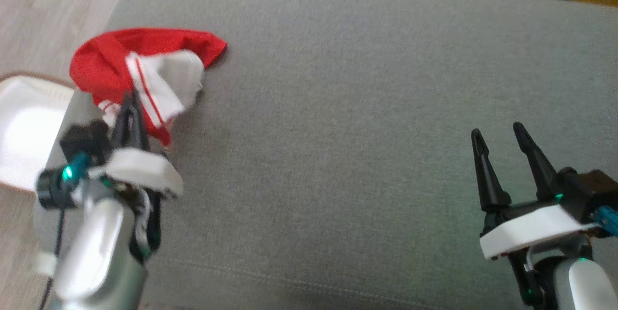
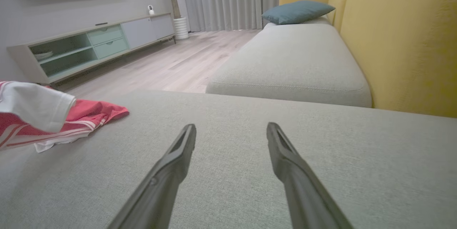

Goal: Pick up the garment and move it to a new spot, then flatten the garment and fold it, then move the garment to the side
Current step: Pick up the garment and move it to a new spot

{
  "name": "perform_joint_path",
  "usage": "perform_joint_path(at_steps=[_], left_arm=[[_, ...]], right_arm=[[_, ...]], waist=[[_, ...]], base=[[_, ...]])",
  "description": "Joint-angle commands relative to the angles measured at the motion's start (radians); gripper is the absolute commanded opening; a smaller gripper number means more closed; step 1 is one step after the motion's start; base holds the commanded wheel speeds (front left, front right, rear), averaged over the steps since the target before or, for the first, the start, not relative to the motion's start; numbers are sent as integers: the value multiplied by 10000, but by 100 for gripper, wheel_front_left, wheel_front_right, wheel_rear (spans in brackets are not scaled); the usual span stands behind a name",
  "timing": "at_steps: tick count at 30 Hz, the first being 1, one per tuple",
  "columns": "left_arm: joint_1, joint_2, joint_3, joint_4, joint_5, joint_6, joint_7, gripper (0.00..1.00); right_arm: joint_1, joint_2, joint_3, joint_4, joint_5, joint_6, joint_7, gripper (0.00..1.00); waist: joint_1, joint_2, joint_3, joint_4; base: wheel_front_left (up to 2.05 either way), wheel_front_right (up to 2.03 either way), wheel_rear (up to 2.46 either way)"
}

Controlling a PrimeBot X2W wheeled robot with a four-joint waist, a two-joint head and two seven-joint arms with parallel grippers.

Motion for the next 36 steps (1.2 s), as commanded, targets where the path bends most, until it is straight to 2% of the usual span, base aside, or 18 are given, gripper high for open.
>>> perform_joint_path(at_steps=[1,2,5,10,18,26,31,36], left_arm=[[240,470,171,-1240,169,180,212,0],[831,494,-6,-2310,265,369,516,0],[1529,436,-383,-3613,344,498,997,0],[2012,32,-1347,-4605,363,244,1530,0],[1220,-859,-3003,-4440,647,-653,1785,0],[-375,-1427,-3747,-3970,893,-1258,1534,0],[-1255,-1599,-4087,-3570,967,-1404,1518,0],[-1576,-1615,-4311,-2888,1082,-1421,1698,0]], right_arm=[[-66,56,162,-306,105,39,-139,100],[32,98,175,-275,141,39,-181,100],[111,141,157,-250,162,39,-210,100],[51,179,236,-241,215,39,-226,100],[-250,202,354,-304,287,39,-268,100],[-606,207,491,-240,584,39,-533,100],[-853,208,605,-33,879,39,-883,100],[-1089,209,792,279,1108,39,-1246,100]], waist=[[0,0,-554,-232],[0,0,-693,-381],[0,0,-800,-684],[0,0,-767,-1533],[0,0,-213,-3466],[0,0,763,-4893],[0,0,1527,-5578],[0,0,2070,-5866]], base=[[0,0,0],[0,0,0],[0,0,0],[0,0,0],[0,0,0],[0,0,0],[0,0,0],[0,0,0]])
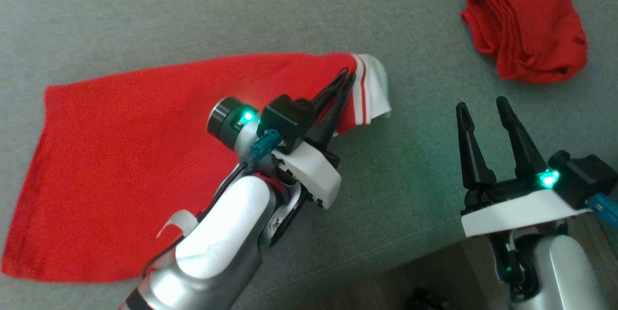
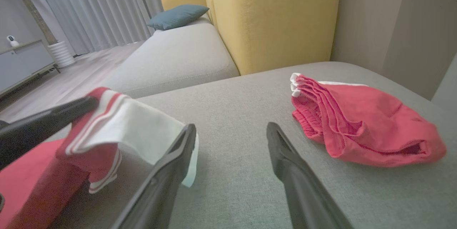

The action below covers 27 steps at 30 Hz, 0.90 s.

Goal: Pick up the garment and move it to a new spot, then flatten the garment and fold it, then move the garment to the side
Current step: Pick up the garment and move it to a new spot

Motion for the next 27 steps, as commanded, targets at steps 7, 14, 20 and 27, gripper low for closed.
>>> perform_joint_path(at_steps=[7,14,20,27], left_arm=[[-483,208,-67,386,290,-138,15,100],[-308,421,-258,215,669,7,-1007,100],[123,715,249,-266,650,554,-1661,100],[805,1354,1429,-543,435,1335,-1874,100]], right_arm=[[-611,-36,380,55,115,39,-355,100],[-613,-36,280,253,6,39,-367,100],[-425,-36,26,193,-241,39,-114,100],[-121,-36,-234,-70,-492,39,319,100]], waist=[[0,-1,614,-334],[0,-1,84,275],[0,-1,-593,1212],[0,-1,-1149,2247]], base=[[0,0,0],[0,0,0],[0,0,0],[0,0,0]])
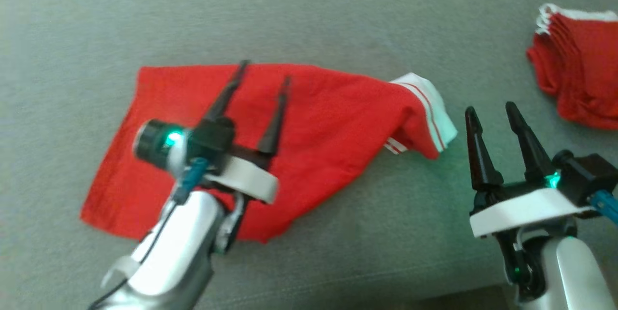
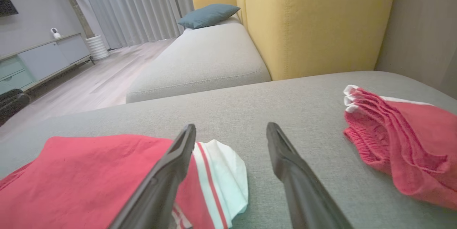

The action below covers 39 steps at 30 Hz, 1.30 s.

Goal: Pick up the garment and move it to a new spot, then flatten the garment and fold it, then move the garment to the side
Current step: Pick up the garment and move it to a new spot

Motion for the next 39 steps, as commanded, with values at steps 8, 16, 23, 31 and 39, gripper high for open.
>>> perform_joint_path(at_steps=[8,16,23,31,39], left_arm=[[690,912,2011,-568,-474,528,-130,100],[1691,1272,3168,-705,-698,280,-132,100],[2539,1347,3448,-710,-629,-61,-132,100],[3336,1327,3397,-717,-527,-27,-133,100],[3719,1387,3303,-842,-546,88,-22,100]], right_arm=[[277,-38,-87,-654,-223,37,457,100],[637,-38,-253,-719,-316,37,714,100],[995,-37,-271,-685,-358,37,882,100],[1448,-37,-271,-605,-407,37,1012,100],[1691,-37,-322,-756,-360,37,1055,100]], waist=[[0,0,-690,1335],[0,0,-1110,1723],[0,0,-1496,1684],[0,0,-2021,1596],[0,0,-2260,1571]], base=[[0,0,0],[0,0,0],[0,0,0],[0,0,0],[0,0,0]])
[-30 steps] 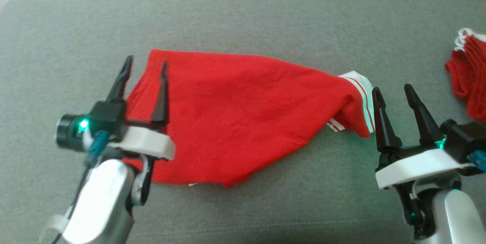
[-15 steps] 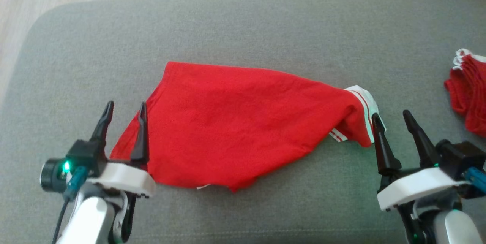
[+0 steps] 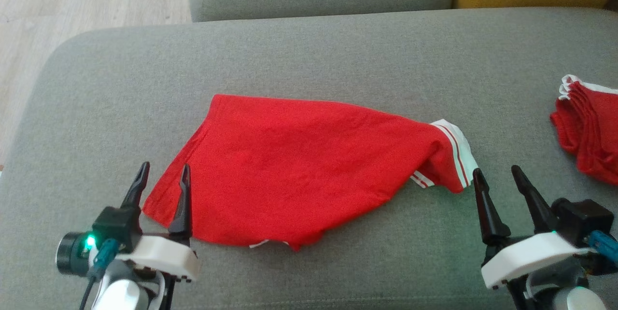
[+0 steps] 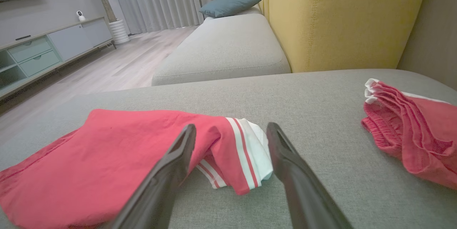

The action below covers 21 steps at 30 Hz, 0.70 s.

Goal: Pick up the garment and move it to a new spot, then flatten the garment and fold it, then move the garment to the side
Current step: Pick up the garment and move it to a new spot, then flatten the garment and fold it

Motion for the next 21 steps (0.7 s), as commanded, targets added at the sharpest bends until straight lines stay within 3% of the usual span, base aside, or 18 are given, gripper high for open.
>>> perform_joint_path(at_steps=[1,21], left_arm=[[-354,295,314,-352,44,75,-6,100],[-411,378,244,-398,-37,193,87,100]], right_arm=[[-240,-49,201,-459,-27,37,-20,100],[-318,-49,269,-757,-2,37,-51,100]], waist=[[0,-1,-2,1],[0,-1,4,23]], base=[[0,0,0],[0,0,0]])
